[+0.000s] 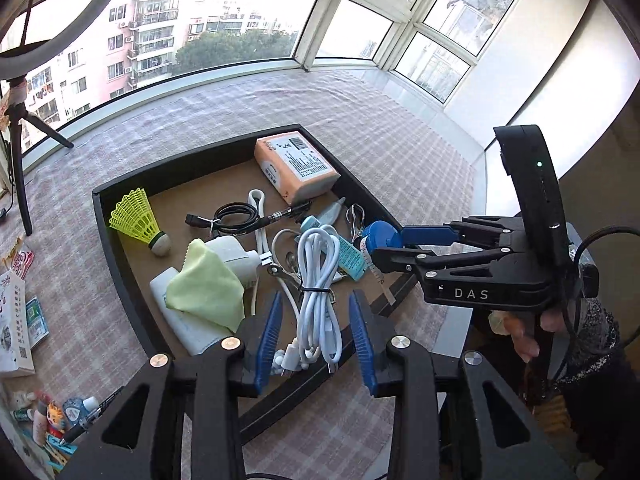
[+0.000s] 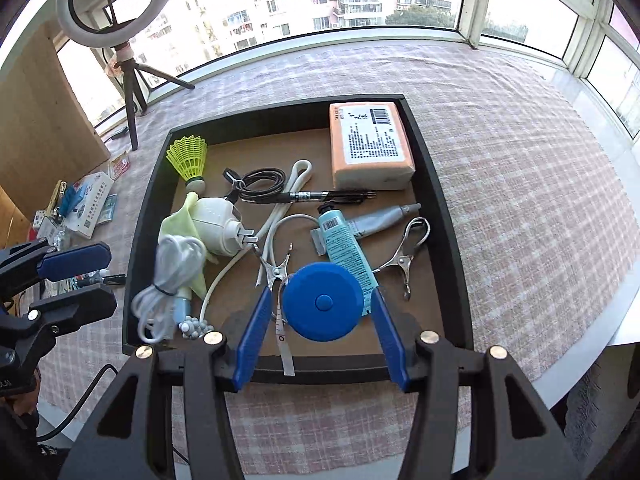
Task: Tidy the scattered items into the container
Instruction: 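Carry the white cable and tape measure into the tray and release, then move both open grippers back over the remaining pile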
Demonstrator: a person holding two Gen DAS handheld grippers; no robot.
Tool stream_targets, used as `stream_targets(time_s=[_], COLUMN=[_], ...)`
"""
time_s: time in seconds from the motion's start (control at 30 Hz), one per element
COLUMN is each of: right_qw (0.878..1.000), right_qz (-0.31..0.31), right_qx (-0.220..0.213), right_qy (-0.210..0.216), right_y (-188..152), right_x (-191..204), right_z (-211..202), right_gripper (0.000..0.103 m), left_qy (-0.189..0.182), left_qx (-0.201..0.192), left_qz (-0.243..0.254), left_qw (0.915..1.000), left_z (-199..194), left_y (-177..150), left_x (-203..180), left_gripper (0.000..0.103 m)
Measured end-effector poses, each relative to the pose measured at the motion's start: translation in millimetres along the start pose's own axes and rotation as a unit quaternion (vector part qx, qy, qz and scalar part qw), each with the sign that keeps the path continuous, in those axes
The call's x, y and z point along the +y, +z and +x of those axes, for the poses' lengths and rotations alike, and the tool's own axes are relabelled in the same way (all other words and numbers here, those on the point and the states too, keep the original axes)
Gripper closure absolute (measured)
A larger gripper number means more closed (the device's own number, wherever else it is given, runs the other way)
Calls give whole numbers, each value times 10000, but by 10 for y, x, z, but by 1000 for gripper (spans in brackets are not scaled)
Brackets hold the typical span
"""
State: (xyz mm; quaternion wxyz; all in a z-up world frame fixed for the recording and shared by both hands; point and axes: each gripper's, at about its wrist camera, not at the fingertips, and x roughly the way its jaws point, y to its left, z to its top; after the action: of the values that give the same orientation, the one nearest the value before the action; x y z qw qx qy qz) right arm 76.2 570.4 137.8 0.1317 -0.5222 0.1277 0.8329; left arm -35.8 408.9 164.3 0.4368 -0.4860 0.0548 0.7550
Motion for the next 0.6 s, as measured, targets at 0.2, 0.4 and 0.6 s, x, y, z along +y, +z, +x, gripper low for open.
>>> stream_targets(time_s=[0.2, 0.4, 0.6], right_qw=[9996, 9982, 9911], right_qz=[24, -355, -1055], right_qx=[-229, -238, -194], right_qy=[139, 431, 789], right_y=[-8, 32, 38], right_x=[-13, 306, 818], right_z=[-69, 15, 101], right_gripper=[49, 49, 49], left_qy=[200, 467, 943], left_qx=[-96, -152, -179], left_qz=[-12, -278, -718], left_qw=[9998, 9984, 9928], left_z=[-63, -248, -541], left_y=[-11, -190, -579], left_x=[19, 288, 819], left_gripper=[64, 64, 64])
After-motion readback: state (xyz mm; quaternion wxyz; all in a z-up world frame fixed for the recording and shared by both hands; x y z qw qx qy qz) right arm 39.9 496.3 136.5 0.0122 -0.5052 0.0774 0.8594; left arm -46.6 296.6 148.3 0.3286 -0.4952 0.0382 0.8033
